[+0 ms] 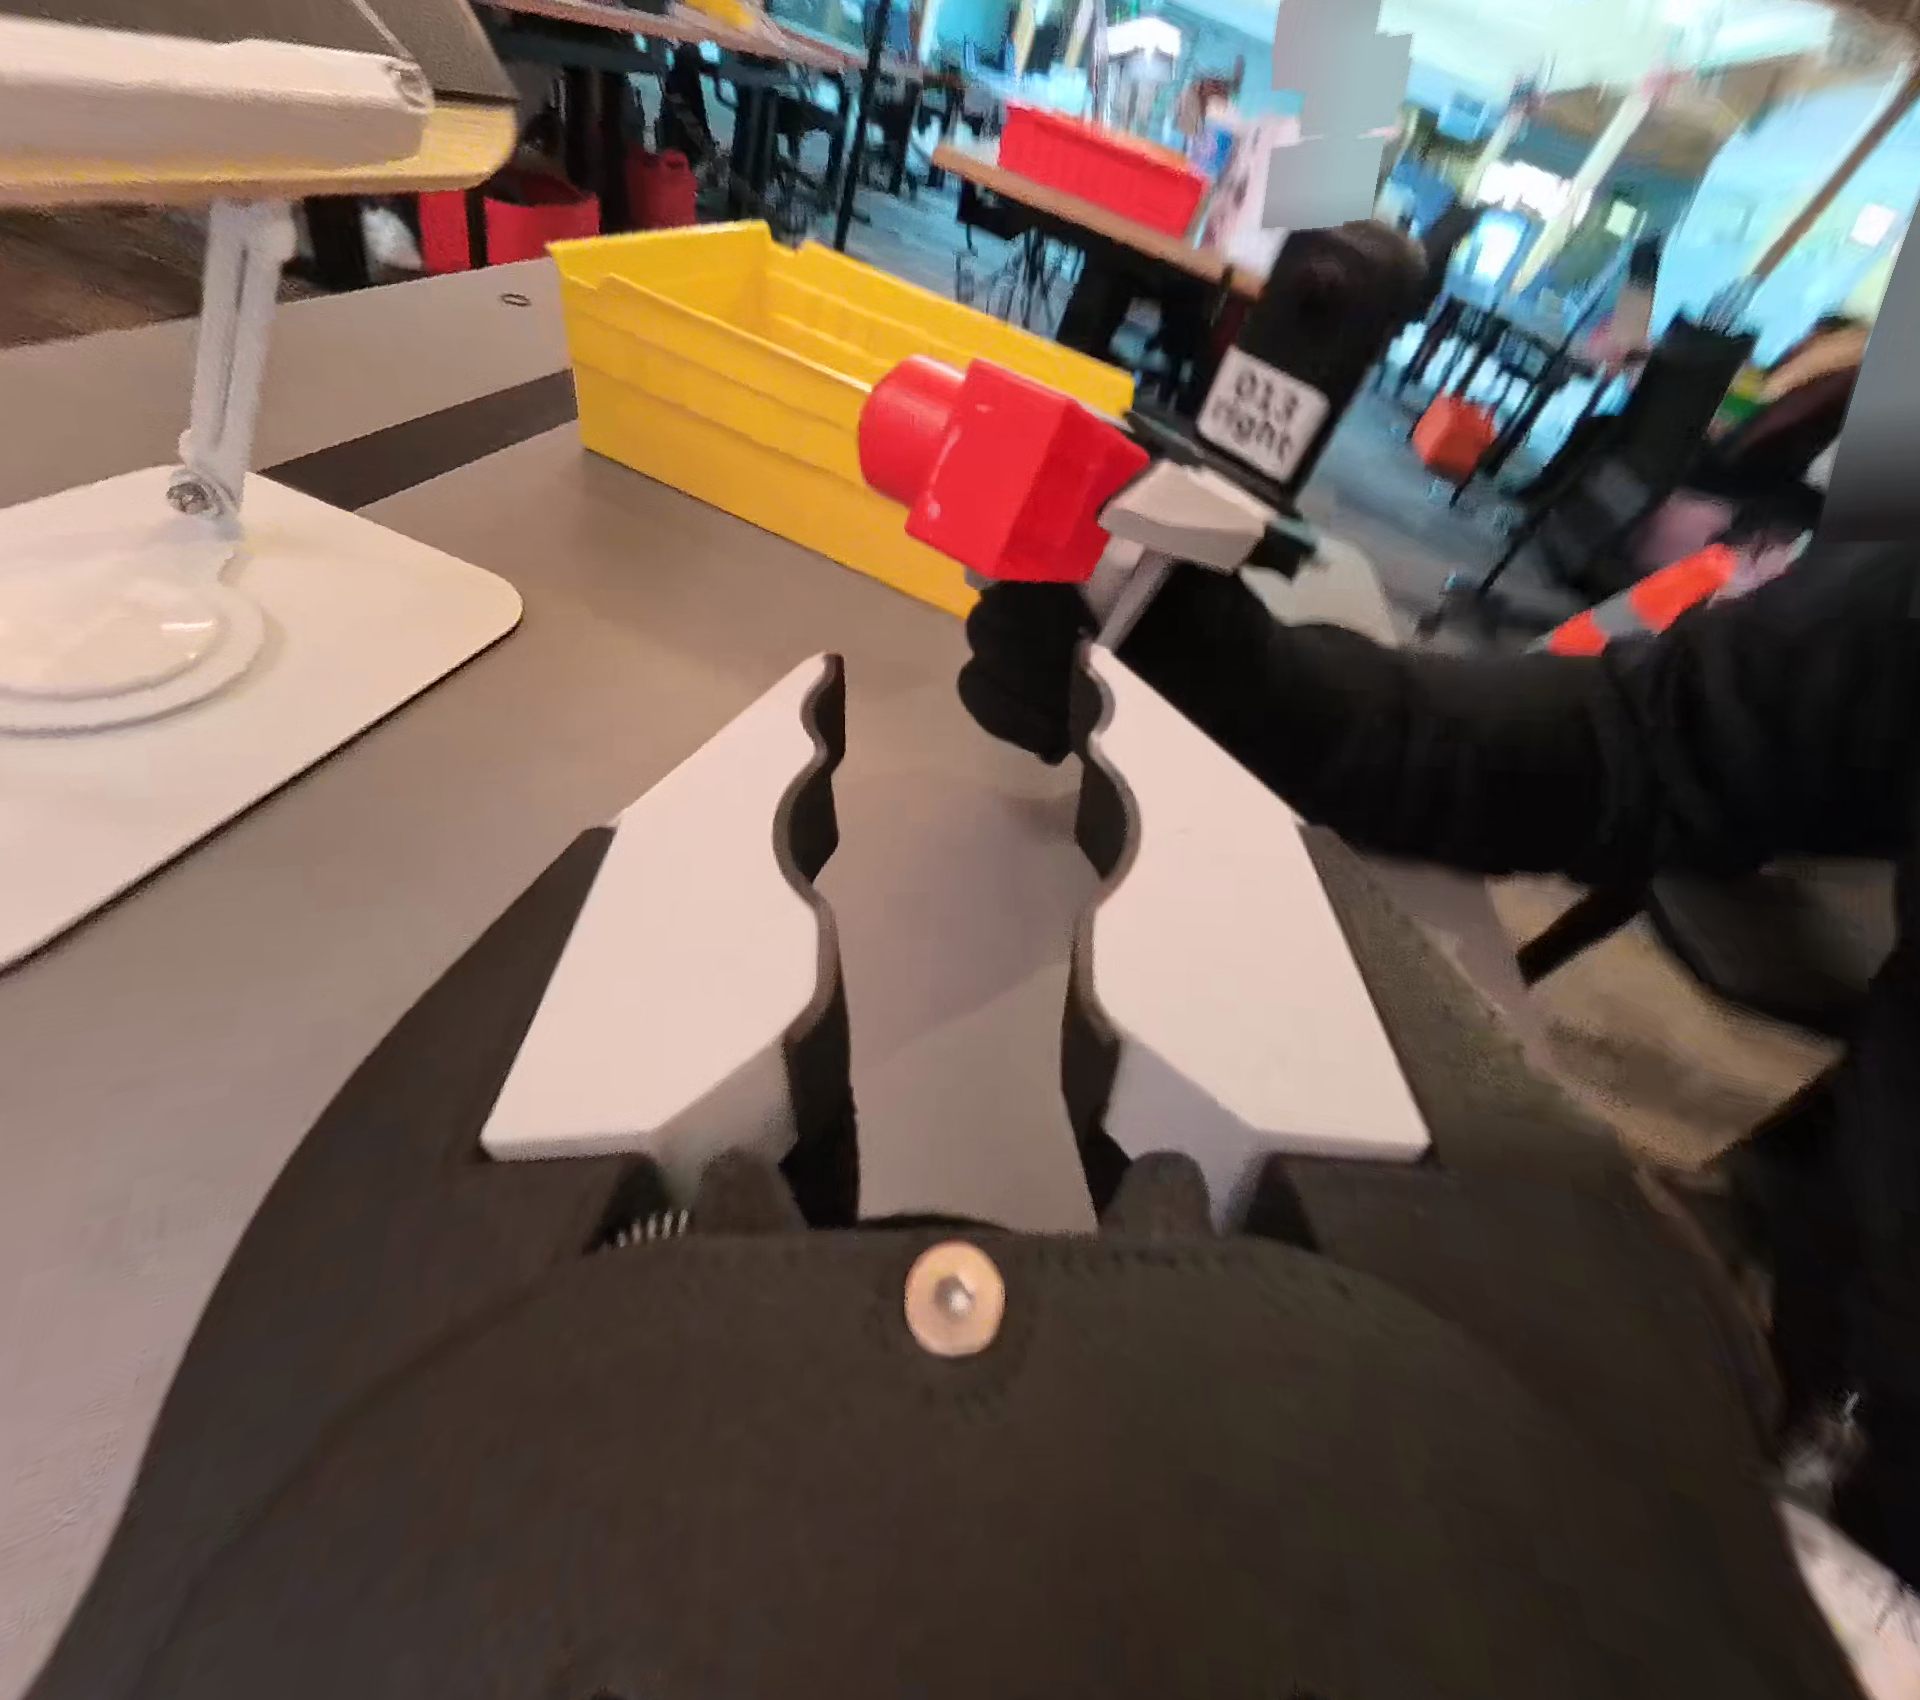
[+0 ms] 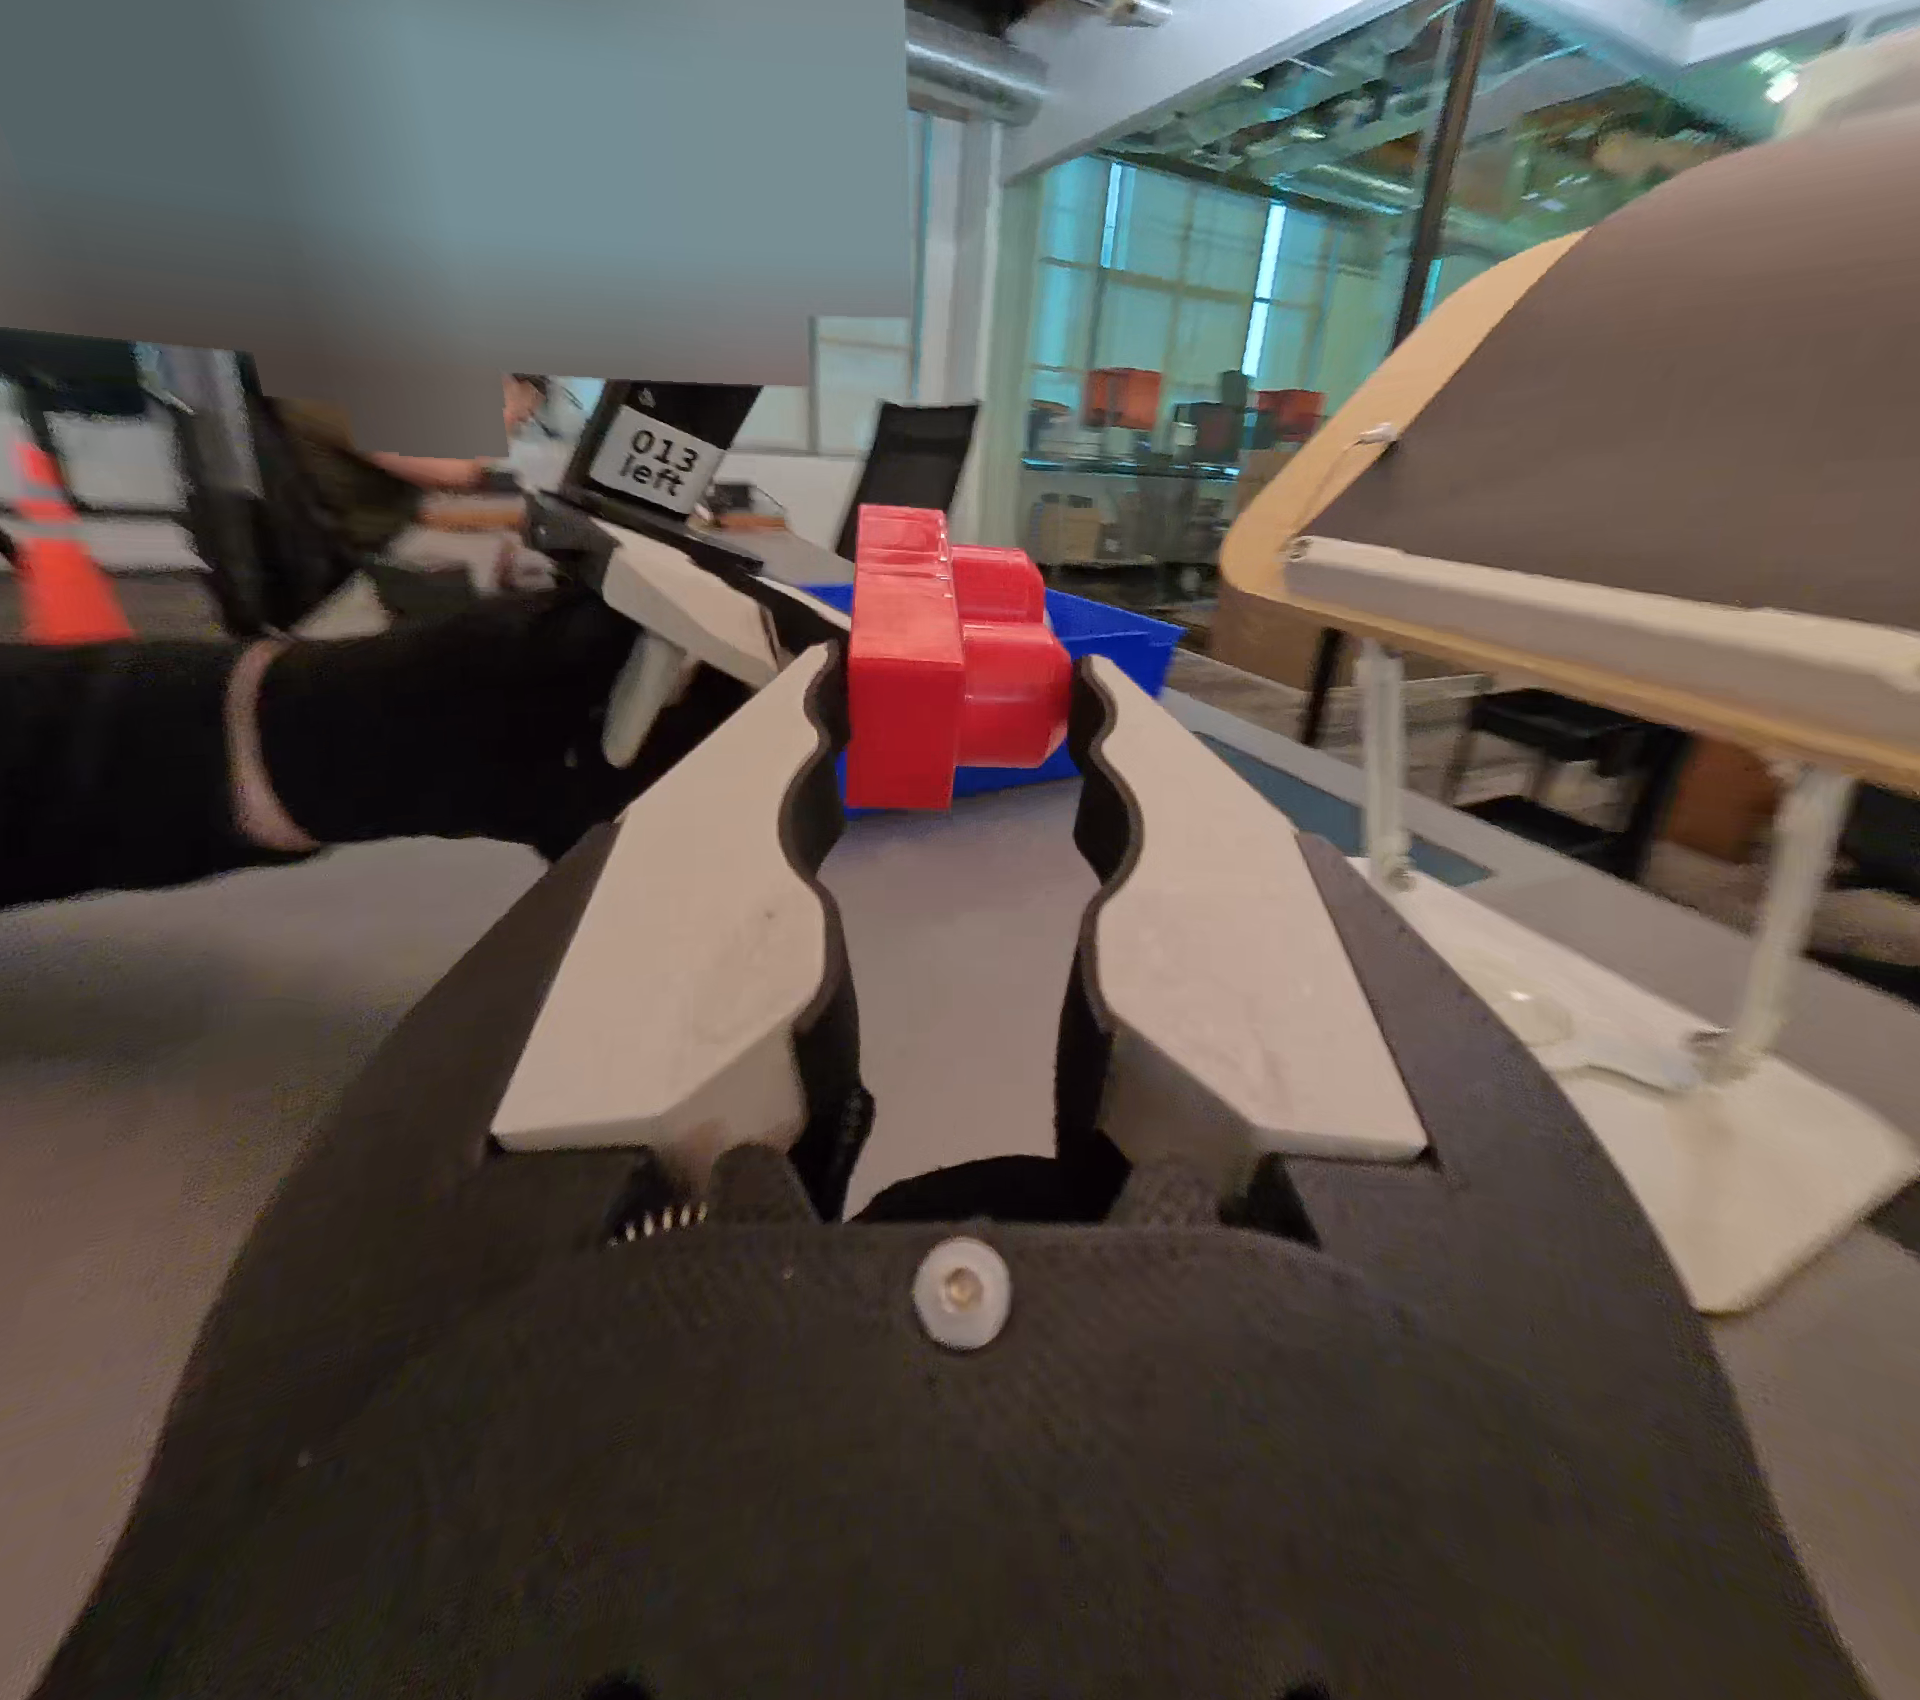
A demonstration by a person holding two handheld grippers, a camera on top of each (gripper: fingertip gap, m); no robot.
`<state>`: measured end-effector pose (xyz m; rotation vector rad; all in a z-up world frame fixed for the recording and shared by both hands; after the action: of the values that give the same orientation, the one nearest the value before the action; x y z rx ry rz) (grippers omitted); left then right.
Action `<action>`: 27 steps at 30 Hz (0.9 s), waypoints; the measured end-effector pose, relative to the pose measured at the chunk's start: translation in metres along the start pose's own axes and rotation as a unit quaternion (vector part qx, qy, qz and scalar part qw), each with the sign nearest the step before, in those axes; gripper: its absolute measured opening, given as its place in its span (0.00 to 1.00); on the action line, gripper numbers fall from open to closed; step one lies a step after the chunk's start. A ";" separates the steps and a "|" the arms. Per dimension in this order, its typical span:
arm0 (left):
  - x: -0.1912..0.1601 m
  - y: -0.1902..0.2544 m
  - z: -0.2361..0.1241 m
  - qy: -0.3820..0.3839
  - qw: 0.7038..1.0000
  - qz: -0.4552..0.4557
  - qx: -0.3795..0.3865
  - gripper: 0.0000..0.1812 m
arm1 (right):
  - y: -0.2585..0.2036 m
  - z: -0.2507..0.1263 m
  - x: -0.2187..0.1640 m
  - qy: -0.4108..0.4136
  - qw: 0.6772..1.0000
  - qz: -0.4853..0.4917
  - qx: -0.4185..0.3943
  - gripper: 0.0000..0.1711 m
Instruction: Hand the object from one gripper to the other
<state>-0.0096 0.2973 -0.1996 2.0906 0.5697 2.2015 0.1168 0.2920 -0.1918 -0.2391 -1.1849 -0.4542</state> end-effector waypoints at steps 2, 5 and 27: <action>-0.001 -0.003 0.004 0.042 0.997 -0.067 0.003 0.21 | -0.001 0.001 0.001 -0.019 0.997 -0.066 -0.024 0.23; 0.000 -0.004 0.009 0.111 0.983 -0.144 -0.005 0.20 | -0.002 0.002 0.002 -0.031 0.991 -0.123 -0.054 0.24; 0.012 -0.014 -0.001 0.154 0.971 -0.176 -0.039 0.02 | -0.030 0.011 -0.005 -0.058 0.982 -0.173 0.039 0.45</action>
<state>-0.0143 0.3138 -0.1928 1.4780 0.7898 2.2956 0.0925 0.2708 -0.1941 0.0118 -1.3619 -0.7028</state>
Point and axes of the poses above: each gripper's, where its closed fingertips meet, z out along the fingers, x out of its top, y = z × x across the jaws, the point moved 5 cm from there along -z, back along the fingers, and after that the axes turned 8 degrees about y, right-handed, at the moved point
